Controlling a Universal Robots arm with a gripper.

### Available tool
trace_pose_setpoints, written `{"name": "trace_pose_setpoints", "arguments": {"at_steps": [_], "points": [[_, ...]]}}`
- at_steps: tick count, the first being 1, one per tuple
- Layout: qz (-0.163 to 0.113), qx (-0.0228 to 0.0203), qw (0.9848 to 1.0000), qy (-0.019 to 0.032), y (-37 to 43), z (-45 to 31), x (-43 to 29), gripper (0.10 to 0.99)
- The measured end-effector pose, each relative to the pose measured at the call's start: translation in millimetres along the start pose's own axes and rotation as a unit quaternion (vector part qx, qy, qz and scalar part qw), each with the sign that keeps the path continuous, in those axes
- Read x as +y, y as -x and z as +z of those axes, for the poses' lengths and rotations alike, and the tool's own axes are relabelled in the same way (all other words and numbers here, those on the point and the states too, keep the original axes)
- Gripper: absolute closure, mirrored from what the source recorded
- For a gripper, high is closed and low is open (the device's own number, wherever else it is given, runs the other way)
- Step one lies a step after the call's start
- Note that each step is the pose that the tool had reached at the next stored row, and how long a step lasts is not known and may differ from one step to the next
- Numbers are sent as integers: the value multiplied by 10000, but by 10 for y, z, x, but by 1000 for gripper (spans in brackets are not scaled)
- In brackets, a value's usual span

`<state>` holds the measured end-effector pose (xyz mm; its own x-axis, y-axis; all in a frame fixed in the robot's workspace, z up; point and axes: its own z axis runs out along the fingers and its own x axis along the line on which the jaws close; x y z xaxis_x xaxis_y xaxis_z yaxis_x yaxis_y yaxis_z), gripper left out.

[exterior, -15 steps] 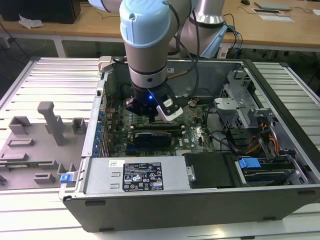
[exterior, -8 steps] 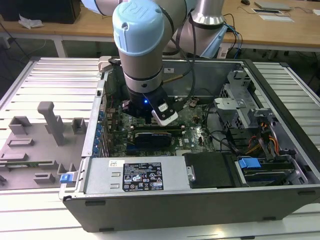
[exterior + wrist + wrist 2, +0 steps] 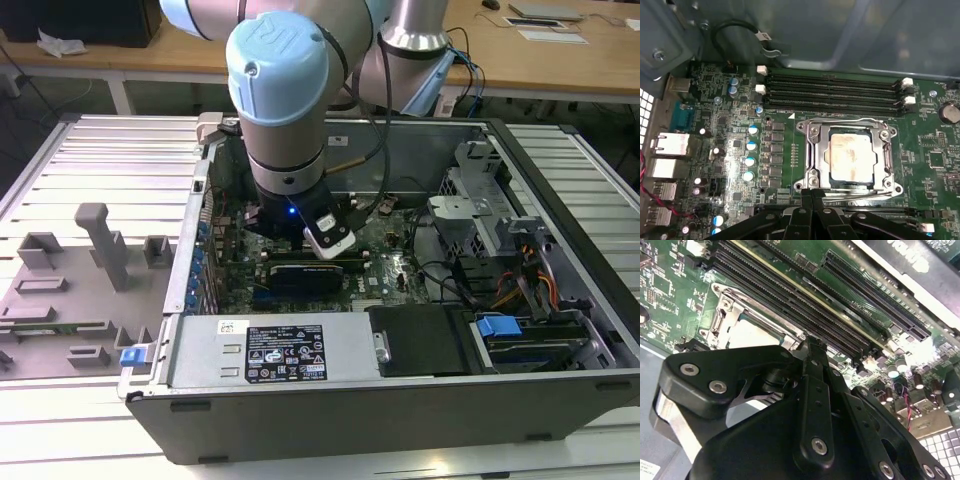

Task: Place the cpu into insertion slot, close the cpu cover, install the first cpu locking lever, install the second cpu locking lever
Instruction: 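Install the second cpu locking lever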

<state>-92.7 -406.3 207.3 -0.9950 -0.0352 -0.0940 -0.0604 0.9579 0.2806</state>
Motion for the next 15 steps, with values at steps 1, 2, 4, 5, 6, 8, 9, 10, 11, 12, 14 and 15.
{"name": "trace_pose_setpoints", "arguments": {"at_steps": [1,2,4,5,6,8,9,10,11,12,14,15], "points": [[2,-1,10000,19,-2,16,-5,980],[2,-1,10000,30,-3,25,-7,980],[8,-3,10000,44,-15,45,5,980],[9,-4,10000,47,-18,50,9,980],[10,-5,10000,50,-21,56,13,980],[14,-6,10000,54,-31,70,18,980],[15,-6,10000,57,-33,74,18,980],[17,-7,10000,61,-37,82,19,980],[18,-7,10000,65,-39,88,19,980],[18,-8,10000,70,-40,95,18,980],[22,-9,10000,83,-45,114,16,980],[23,-10,10000,85,-45,120,15,980]]}}
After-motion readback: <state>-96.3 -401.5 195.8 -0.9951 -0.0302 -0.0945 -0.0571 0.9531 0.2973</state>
